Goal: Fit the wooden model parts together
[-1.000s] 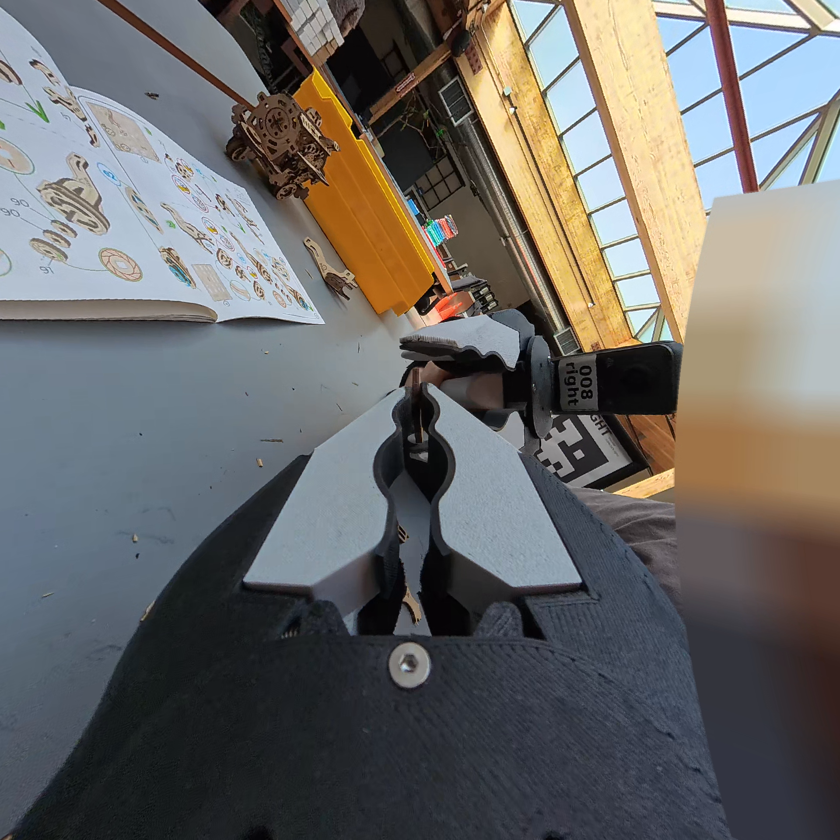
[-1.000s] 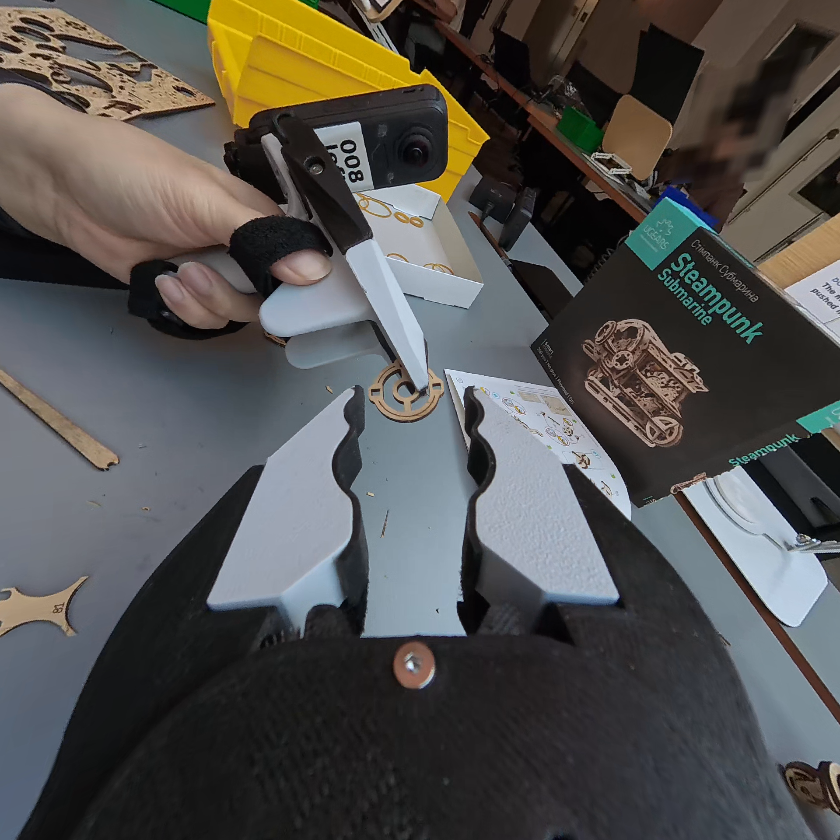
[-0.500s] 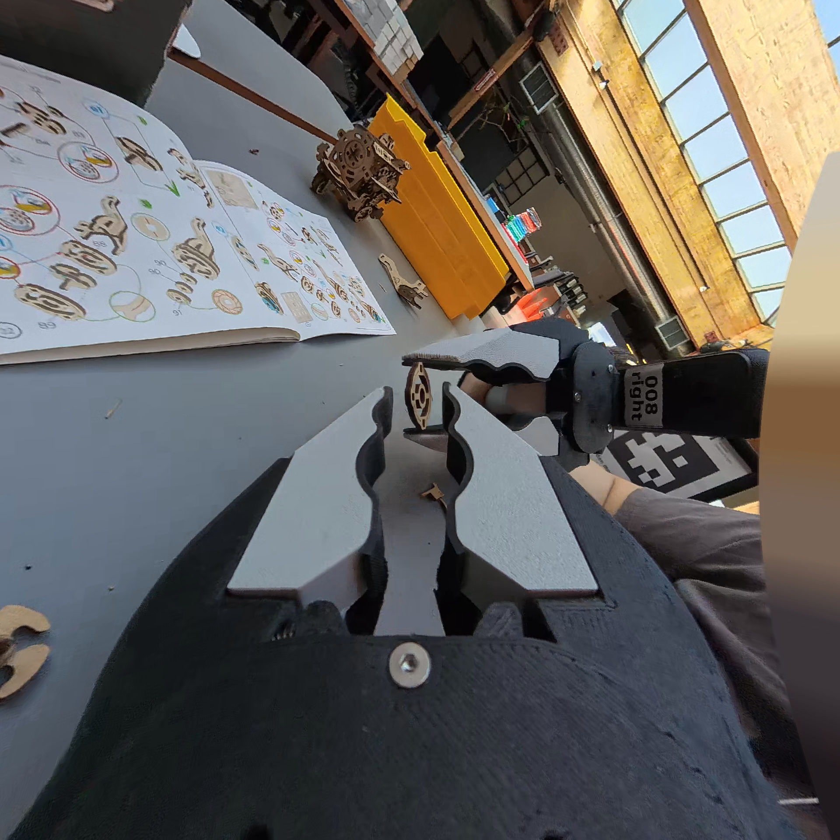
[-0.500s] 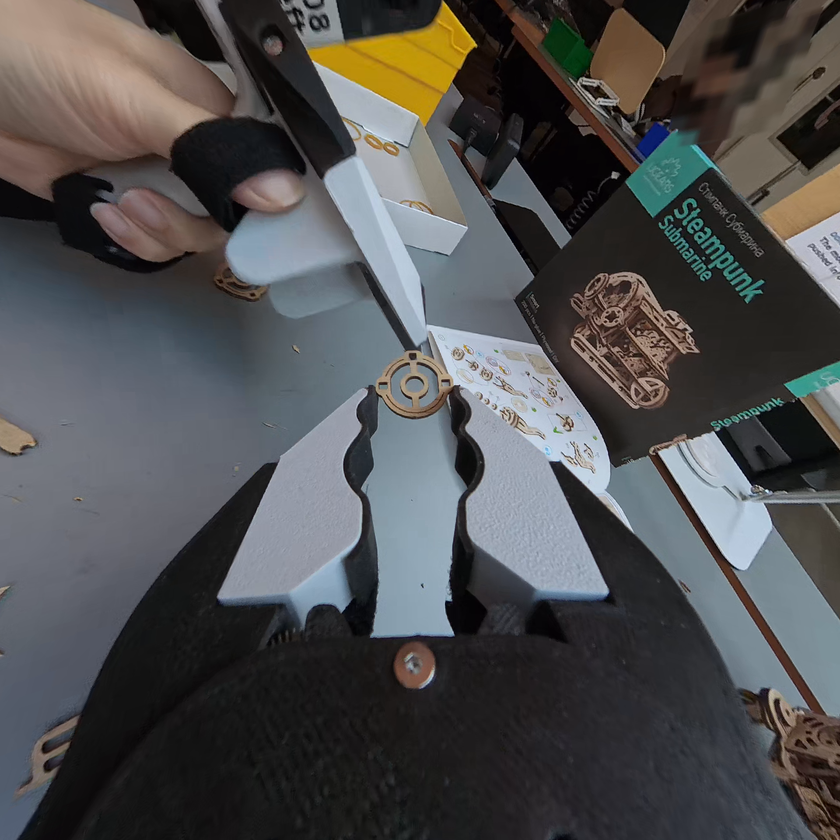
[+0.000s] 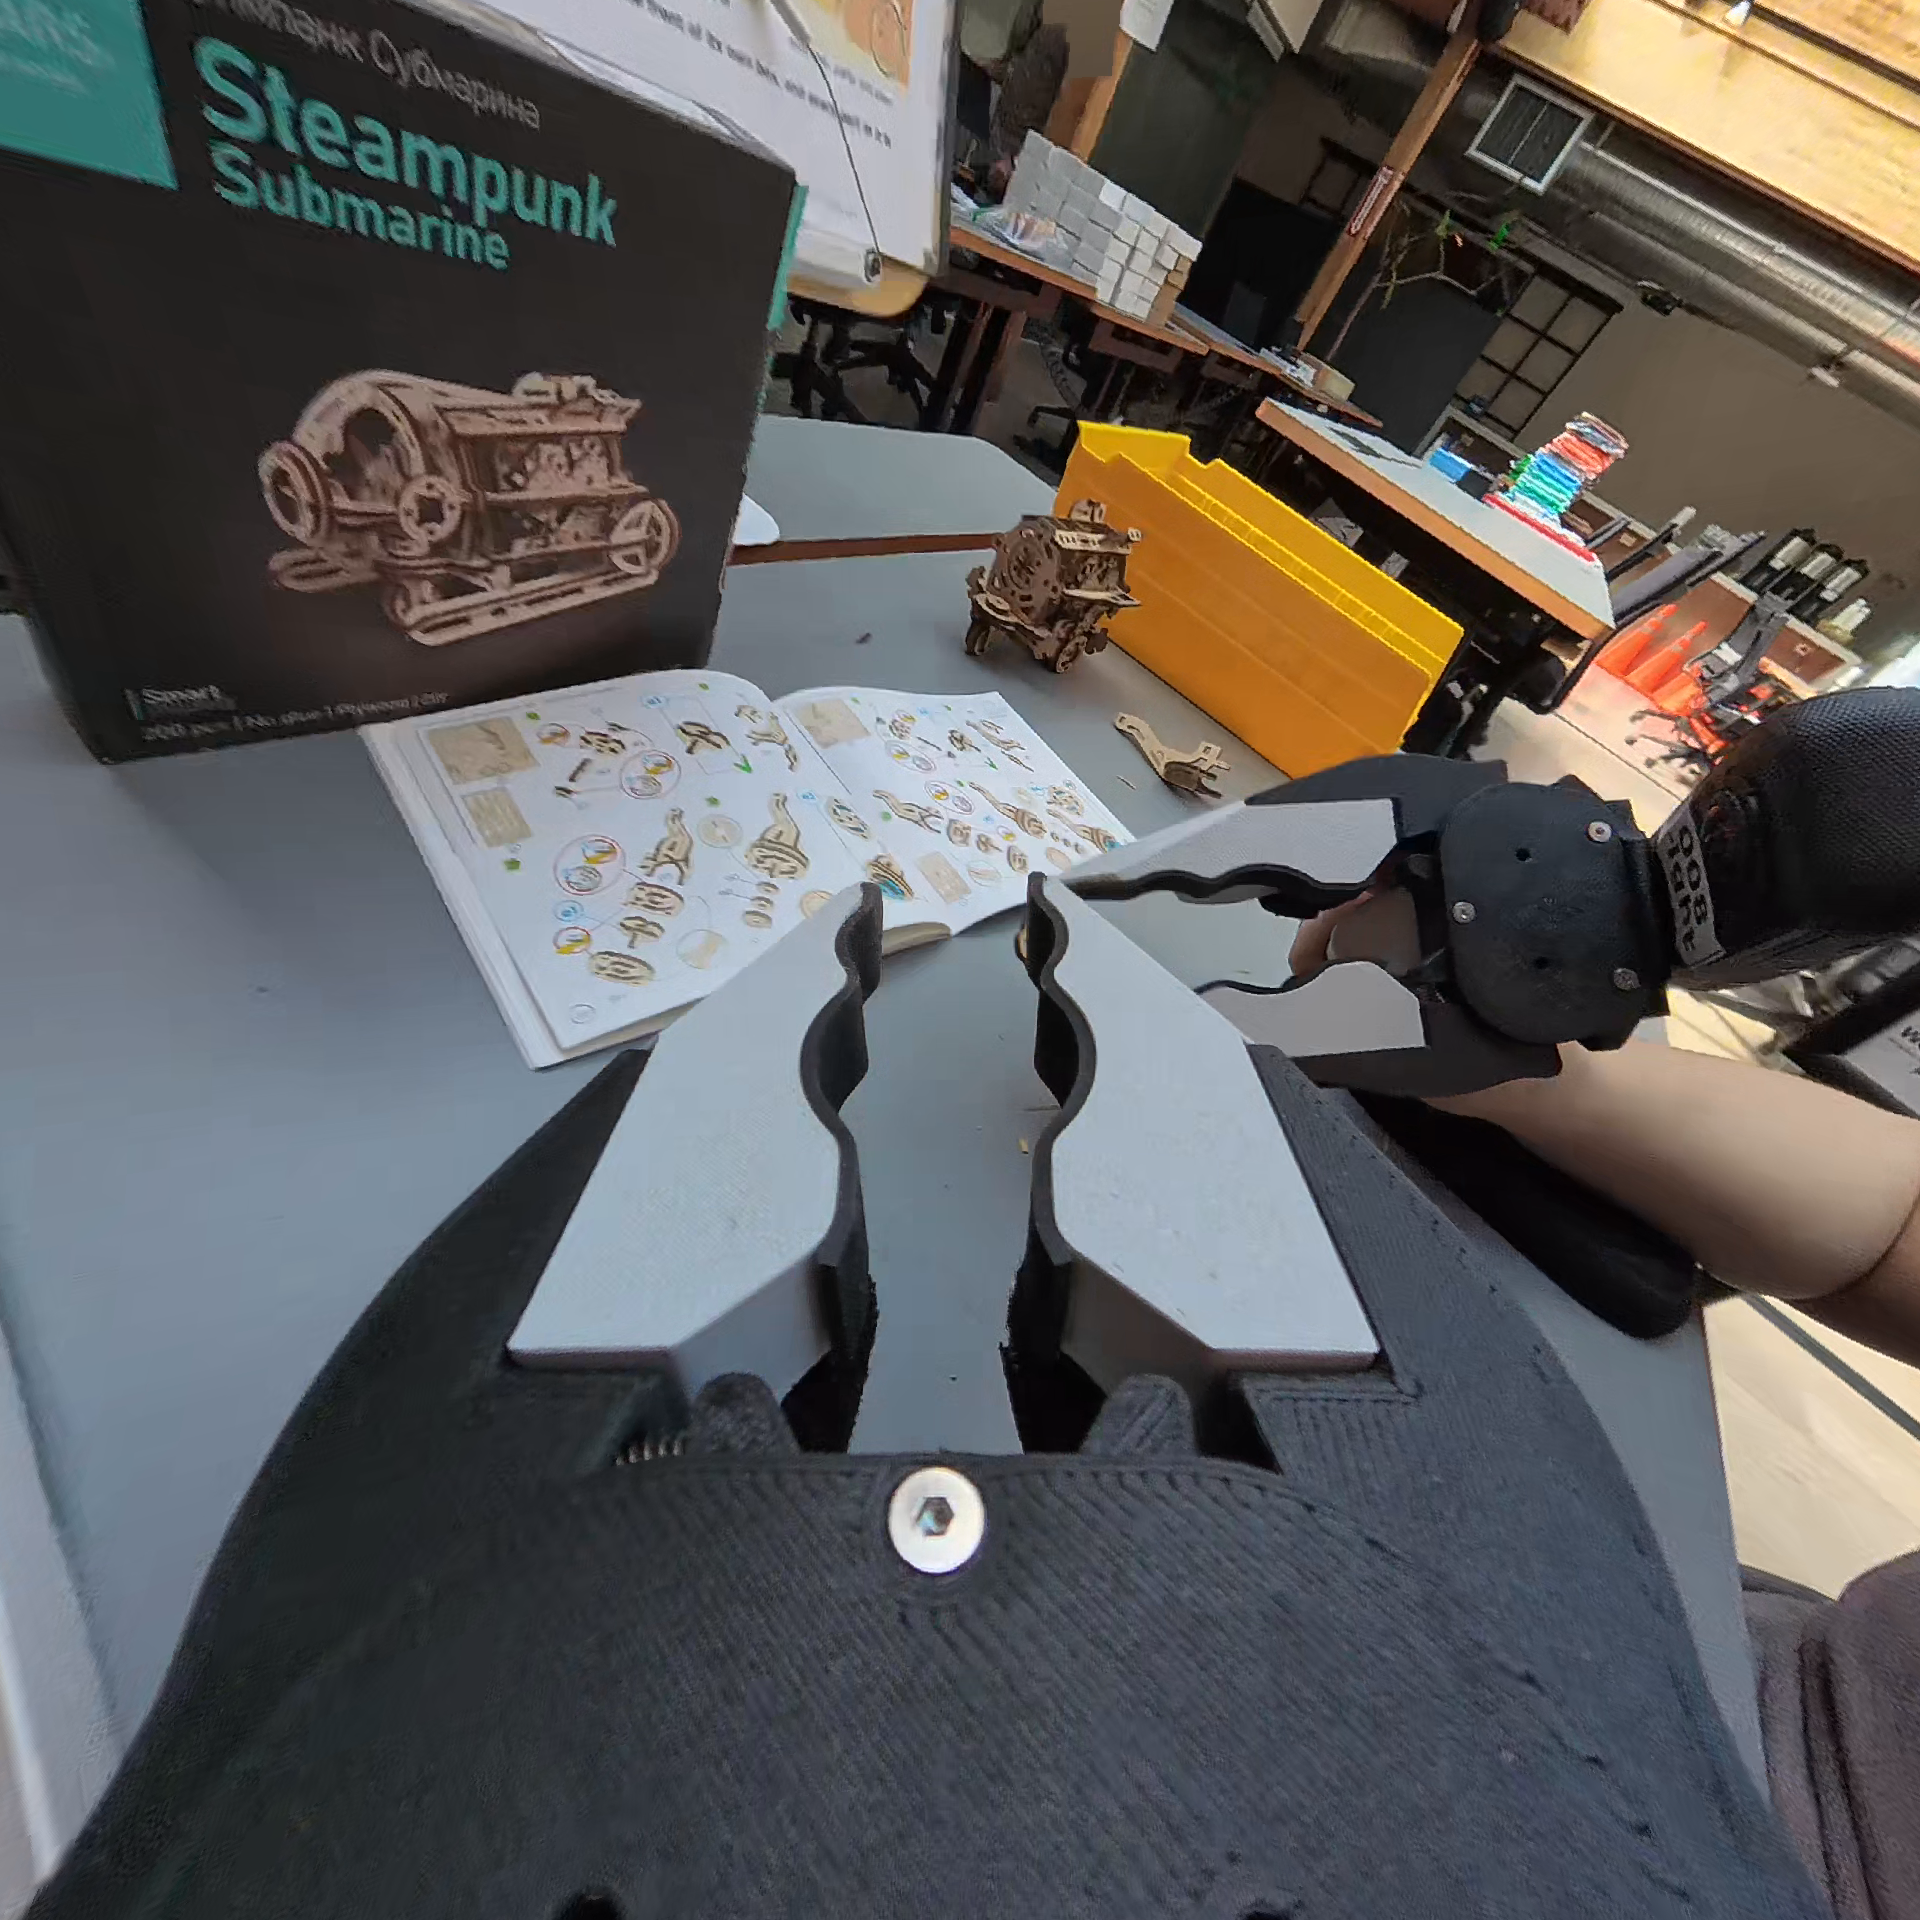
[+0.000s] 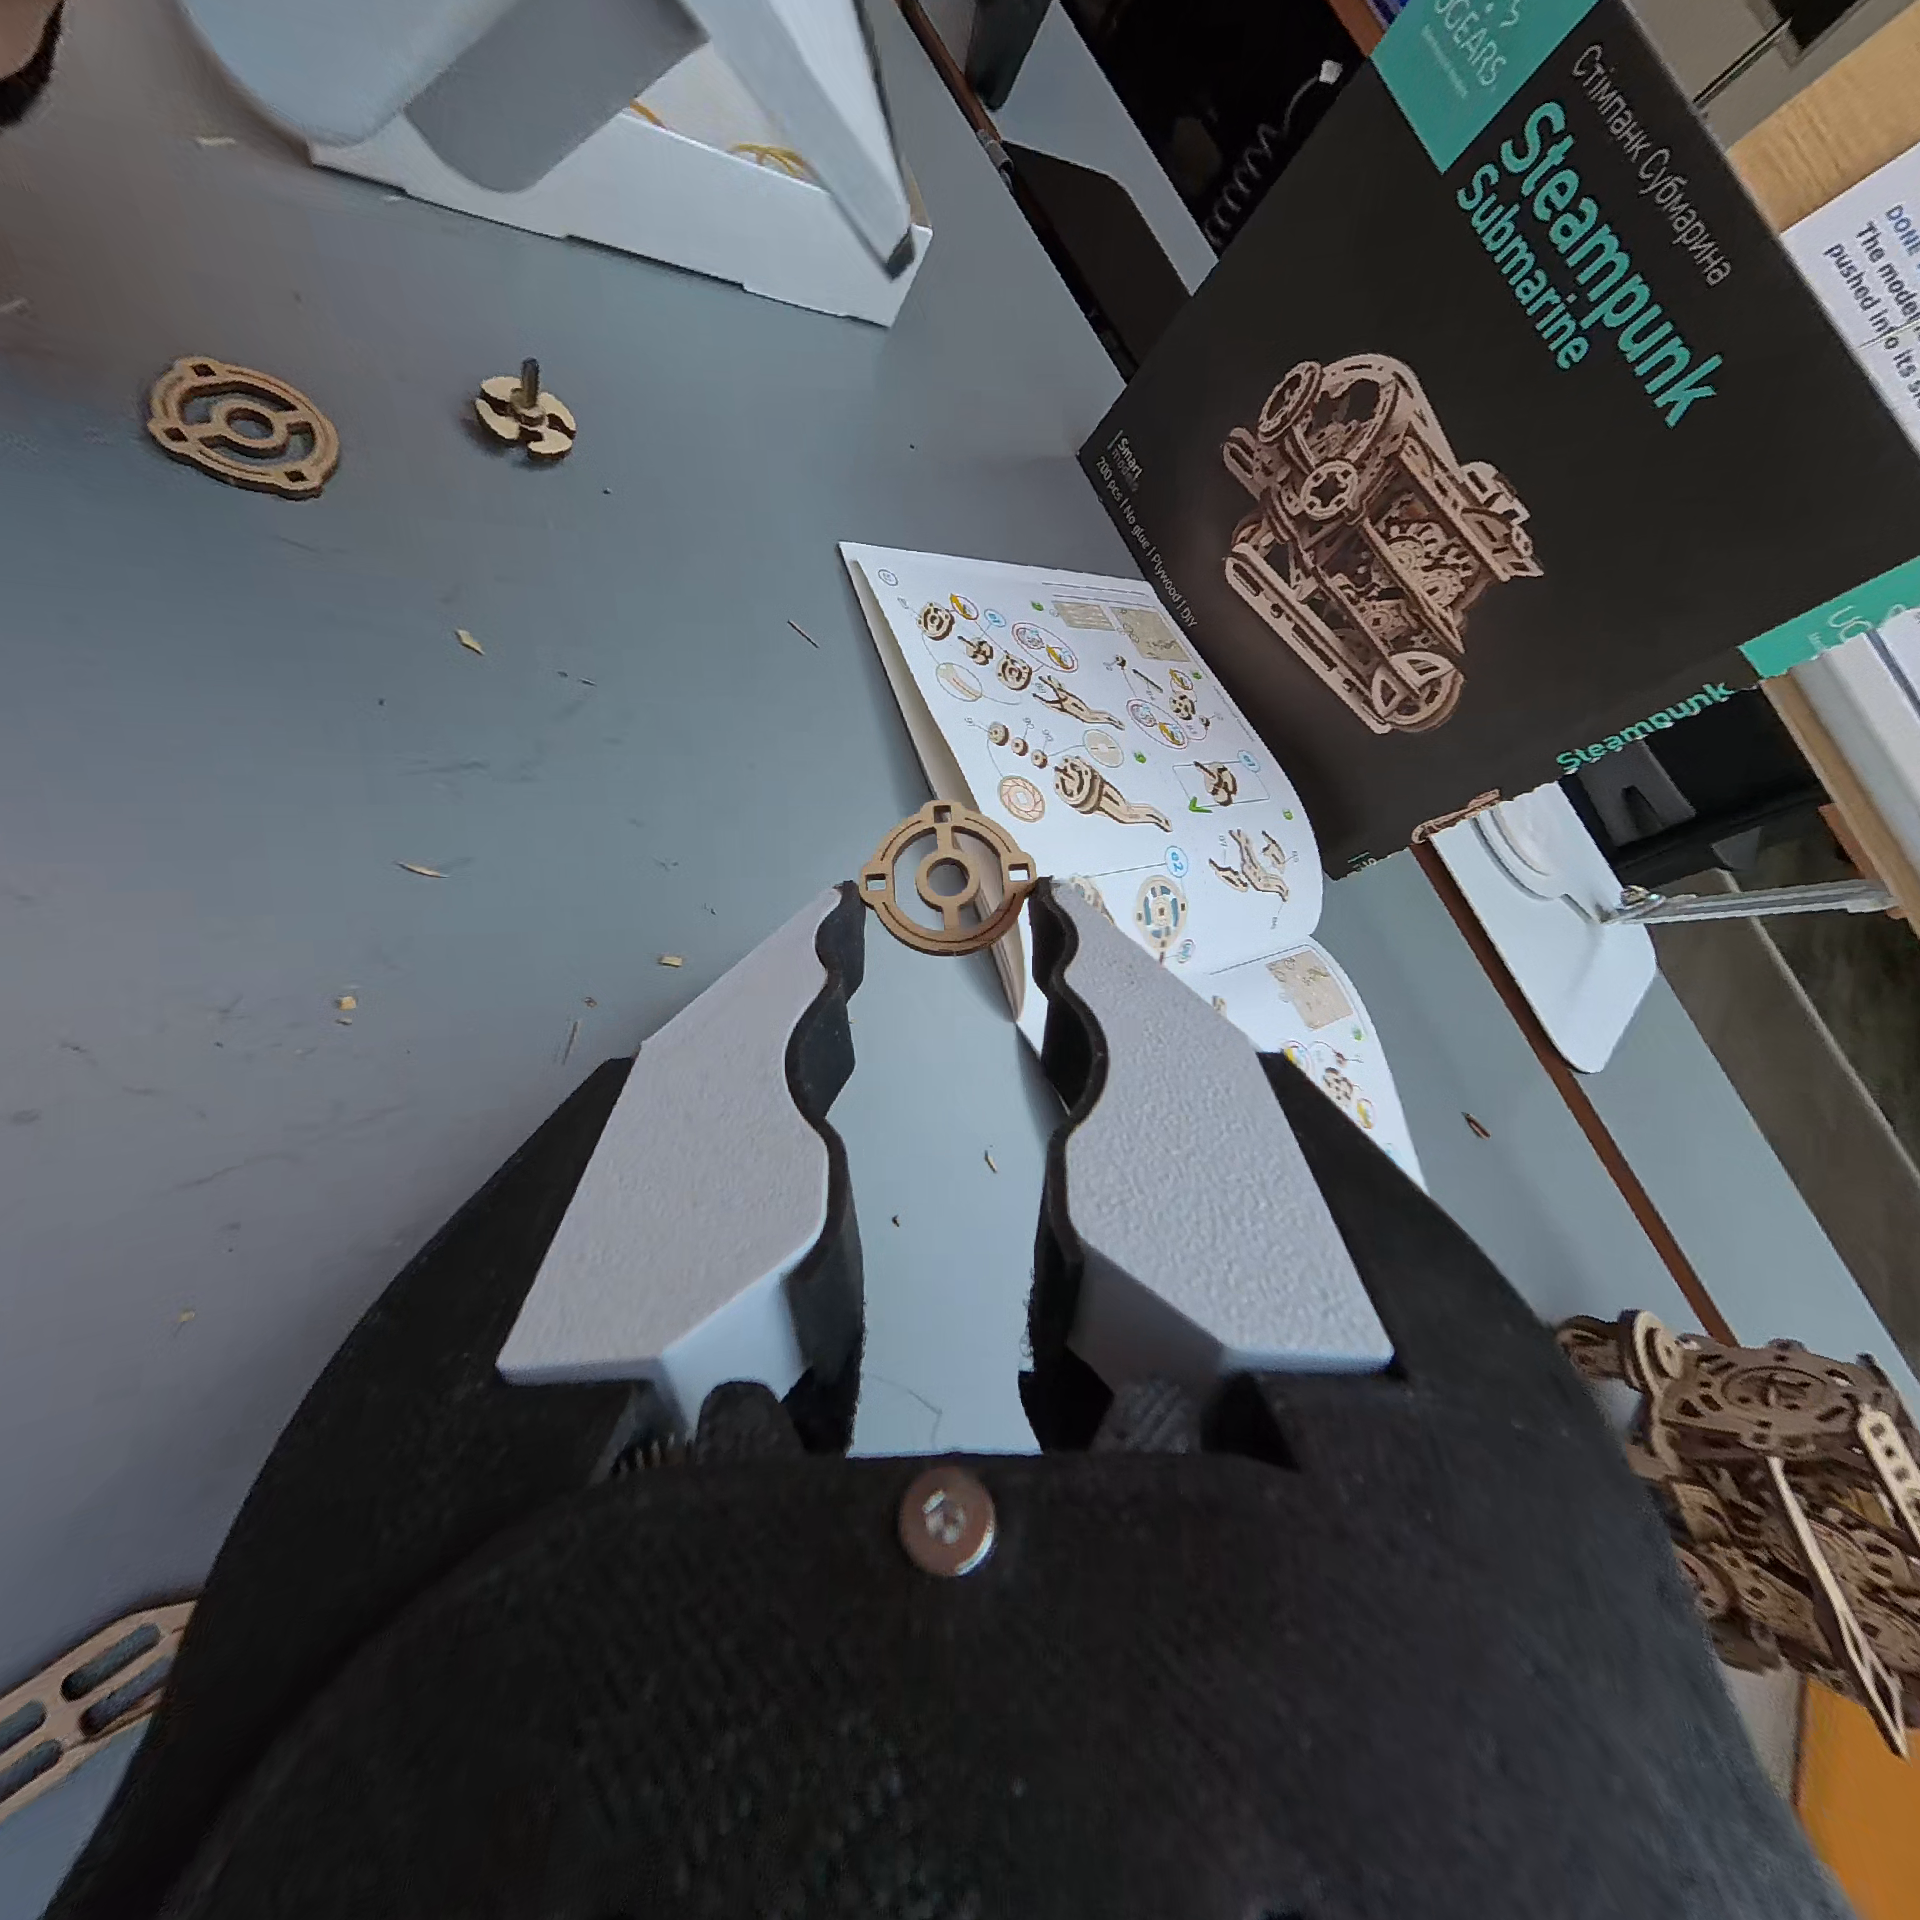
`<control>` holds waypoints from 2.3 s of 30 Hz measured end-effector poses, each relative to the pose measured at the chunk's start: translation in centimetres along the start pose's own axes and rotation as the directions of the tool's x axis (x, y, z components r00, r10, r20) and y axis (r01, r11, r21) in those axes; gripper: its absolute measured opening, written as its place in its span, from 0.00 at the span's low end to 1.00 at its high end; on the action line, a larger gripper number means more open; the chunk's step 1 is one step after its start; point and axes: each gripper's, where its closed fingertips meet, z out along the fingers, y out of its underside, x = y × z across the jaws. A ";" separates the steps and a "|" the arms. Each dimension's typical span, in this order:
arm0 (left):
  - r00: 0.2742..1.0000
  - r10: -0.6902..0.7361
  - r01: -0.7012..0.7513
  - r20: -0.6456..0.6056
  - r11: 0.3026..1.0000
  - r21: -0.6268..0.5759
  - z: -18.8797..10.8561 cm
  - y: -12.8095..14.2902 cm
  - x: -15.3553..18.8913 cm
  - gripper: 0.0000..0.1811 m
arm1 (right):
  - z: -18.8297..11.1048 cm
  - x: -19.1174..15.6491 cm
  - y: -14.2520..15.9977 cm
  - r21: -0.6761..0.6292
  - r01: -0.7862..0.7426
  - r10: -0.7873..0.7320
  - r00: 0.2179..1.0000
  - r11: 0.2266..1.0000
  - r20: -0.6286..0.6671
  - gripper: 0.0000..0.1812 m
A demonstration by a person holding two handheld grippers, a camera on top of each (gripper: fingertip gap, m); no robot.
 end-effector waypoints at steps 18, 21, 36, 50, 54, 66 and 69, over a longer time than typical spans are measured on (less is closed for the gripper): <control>0.997 0.069 -0.068 0.031 0.997 -0.040 -4.6 -2.4 -6.8 0.15 | 6.2 -8.3 -3.1 -0.047 -0.112 0.119 0.800 0.993 0.588 0.17; 0.998 0.062 -0.060 0.023 0.997 -0.053 -4.4 -2.1 -6.8 0.14 | 6.5 -8.3 -3.1 -0.066 -0.131 0.144 0.773 0.989 0.618 0.18; 0.997 0.076 -0.077 -0.019 0.993 -0.090 -4.7 -1.7 -6.4 0.14 | 6.4 -7.4 -3.2 -0.030 -0.145 0.135 0.807 0.989 0.575 0.23; 0.991 0.105 -0.117 -0.080 0.979 -0.168 -4.5 0.1 -6.6 0.12 | 6.7 -7.4 -2.7 -0.014 -0.073 0.066 0.796 0.997 0.602 0.18; 0.992 0.101 -0.113 -0.080 0.979 -0.172 -4.4 0.1 -6.6 0.12 | 6.6 -7.6 -2.7 -0.046 -0.114 0.118 0.788 0.992 0.604 0.14; 0.992 0.101 -0.115 -0.079 0.975 -0.188 -4.4 0.4 -6.6 0.12 | 6.6 -7.0 -3.4 -0.107 -0.217 0.242 0.867 0.970 0.436 0.16; 0.988 0.118 -0.136 -0.097 0.971 -0.197 -4.8 0.3 -6.3 0.12 | 4.8 -4.7 -3.8 -0.038 -0.255 0.246 0.870 0.966 0.428 0.18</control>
